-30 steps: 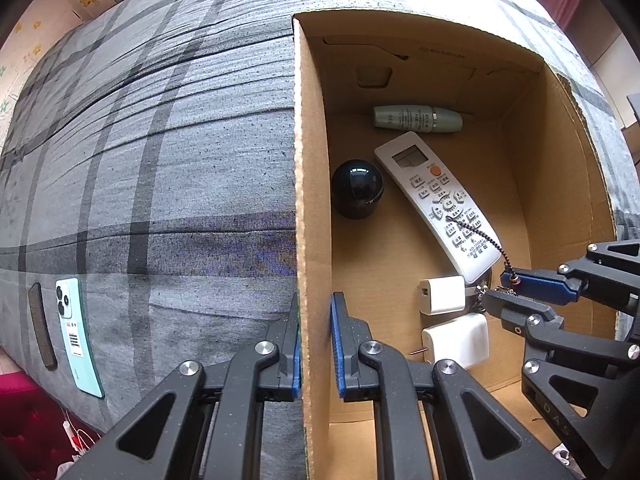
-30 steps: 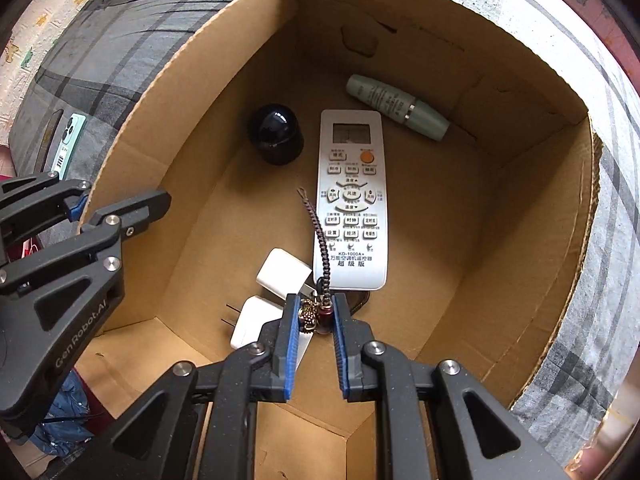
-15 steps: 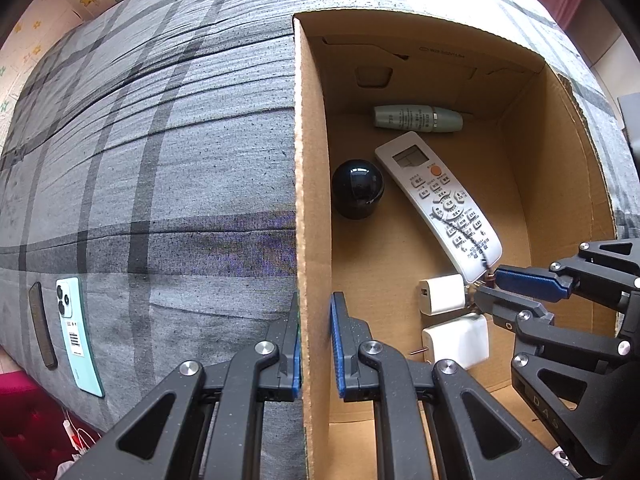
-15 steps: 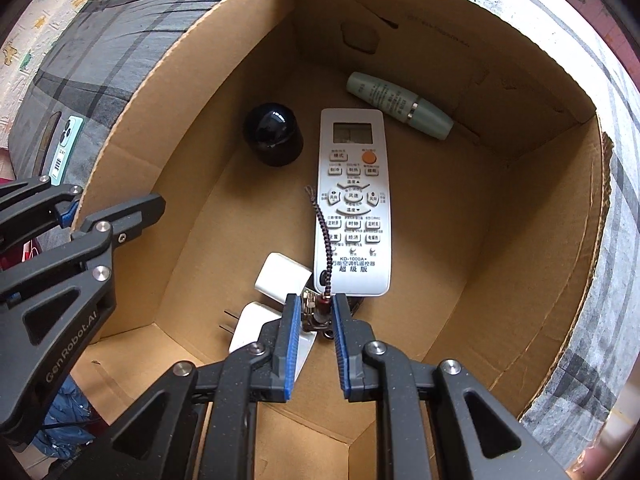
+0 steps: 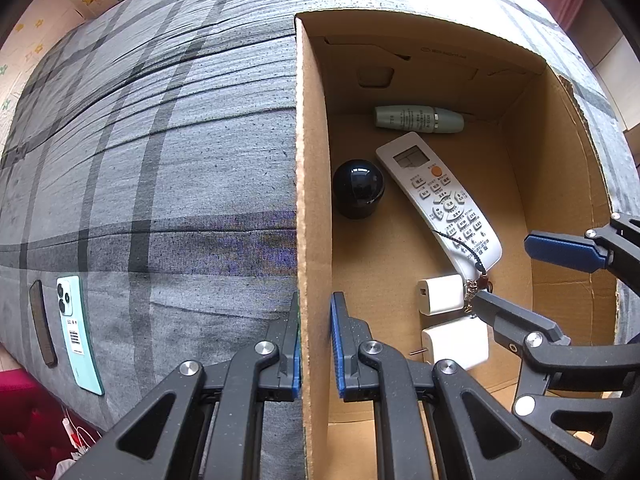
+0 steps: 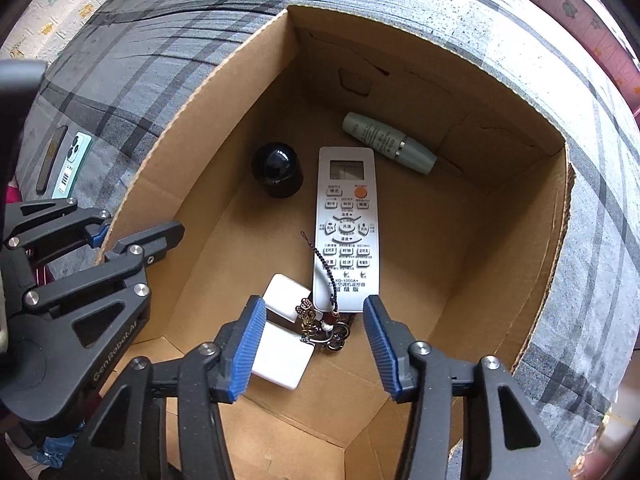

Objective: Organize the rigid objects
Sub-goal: 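Lower the keyring beside the remote and open the right gripper, then move the right gripper out to the blue key fob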

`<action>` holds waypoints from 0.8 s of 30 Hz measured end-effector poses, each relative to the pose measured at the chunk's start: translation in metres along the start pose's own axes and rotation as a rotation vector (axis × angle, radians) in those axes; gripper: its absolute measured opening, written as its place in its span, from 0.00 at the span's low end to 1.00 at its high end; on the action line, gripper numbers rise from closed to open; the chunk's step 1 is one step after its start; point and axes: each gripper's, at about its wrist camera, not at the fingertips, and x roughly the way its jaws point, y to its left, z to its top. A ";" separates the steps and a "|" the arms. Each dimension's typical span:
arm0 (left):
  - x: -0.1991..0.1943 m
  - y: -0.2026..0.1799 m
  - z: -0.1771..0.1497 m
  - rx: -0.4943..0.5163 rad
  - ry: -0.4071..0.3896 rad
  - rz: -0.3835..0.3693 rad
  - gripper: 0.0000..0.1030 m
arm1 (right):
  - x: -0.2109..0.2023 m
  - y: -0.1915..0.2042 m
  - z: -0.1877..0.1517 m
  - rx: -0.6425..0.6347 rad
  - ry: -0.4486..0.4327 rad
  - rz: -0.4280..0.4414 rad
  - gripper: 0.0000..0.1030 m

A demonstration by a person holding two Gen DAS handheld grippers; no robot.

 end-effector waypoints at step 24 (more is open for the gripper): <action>0.001 0.000 0.000 -0.011 0.004 0.004 0.12 | -0.045 -0.024 0.001 0.036 -0.105 -0.004 0.97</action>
